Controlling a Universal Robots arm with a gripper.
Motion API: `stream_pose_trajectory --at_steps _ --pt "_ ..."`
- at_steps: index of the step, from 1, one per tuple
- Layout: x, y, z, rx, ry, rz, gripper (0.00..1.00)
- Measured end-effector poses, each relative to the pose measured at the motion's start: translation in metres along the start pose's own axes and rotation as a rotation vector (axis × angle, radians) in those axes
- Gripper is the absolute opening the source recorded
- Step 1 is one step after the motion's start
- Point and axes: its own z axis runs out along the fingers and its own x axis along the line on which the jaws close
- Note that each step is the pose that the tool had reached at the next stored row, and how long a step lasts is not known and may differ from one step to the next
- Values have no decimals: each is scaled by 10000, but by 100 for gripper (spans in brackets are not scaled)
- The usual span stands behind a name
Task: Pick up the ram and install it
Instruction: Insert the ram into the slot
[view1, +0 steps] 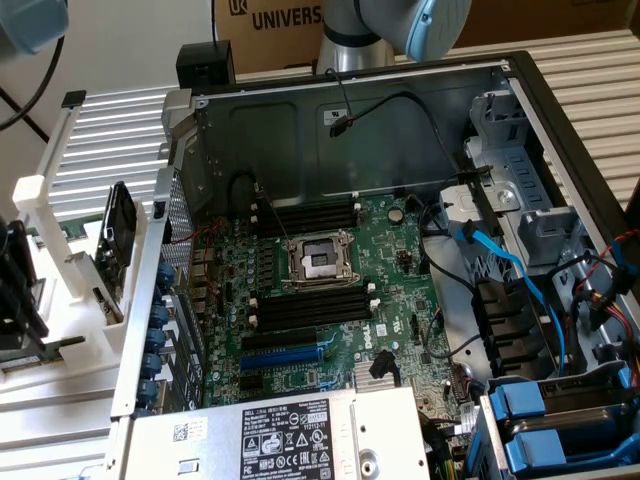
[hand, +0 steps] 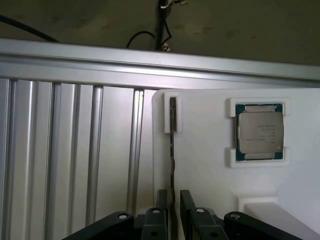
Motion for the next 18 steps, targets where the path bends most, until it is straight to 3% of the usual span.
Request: stream_pose_trajectory --at_steps 13,15,16,18 --pt "5 2 101 1 -8 1 25" --pt "4 2 108 4 -39 2 25" --pt "2 1 119 8 -101 2 25" --pt "2 1 119 9 -102 1 25"
